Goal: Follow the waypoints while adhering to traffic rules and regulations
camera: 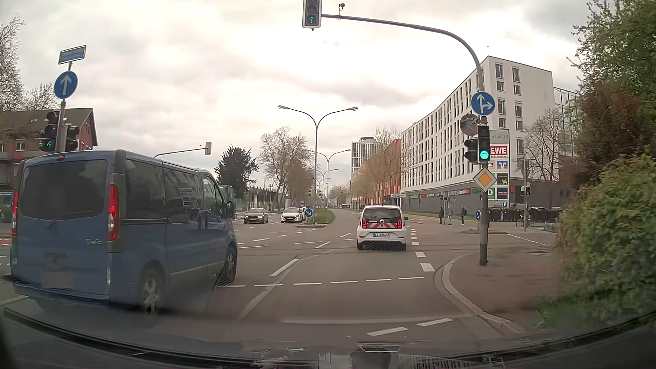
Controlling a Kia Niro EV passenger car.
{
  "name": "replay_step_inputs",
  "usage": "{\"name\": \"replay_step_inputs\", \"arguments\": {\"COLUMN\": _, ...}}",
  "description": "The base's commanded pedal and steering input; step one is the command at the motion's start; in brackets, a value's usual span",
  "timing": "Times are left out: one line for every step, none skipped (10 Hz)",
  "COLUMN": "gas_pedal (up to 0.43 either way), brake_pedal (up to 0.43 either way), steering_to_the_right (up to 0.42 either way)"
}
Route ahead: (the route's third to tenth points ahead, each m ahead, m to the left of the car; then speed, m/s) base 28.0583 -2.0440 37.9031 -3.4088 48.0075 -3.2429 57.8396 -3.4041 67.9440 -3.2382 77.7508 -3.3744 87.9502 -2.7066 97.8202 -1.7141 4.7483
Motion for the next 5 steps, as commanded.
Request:
{"name": "replay_step_inputs", "arguments": {"gas_pedal": 0.268, "brake_pedal": 0.000, "steering_to_the_right": 0.015}}
{"name": "replay_step_inputs", "arguments": {"gas_pedal": 0.268, "brake_pedal": 0.000, "steering_to_the_right": 0.019}}
{"name": "replay_step_inputs", "arguments": {"gas_pedal": 0.268, "brake_pedal": 0.000, "steering_to_the_right": 0.022}}
{"name": "replay_step_inputs", "arguments": {"gas_pedal": 0.268, "brake_pedal": 0.000, "steering_to_the_right": 0.026}}
{"name": "replay_step_inputs", "arguments": {"gas_pedal": 0.268, "brake_pedal": 0.000, "steering_to_the_right": 0.032}}
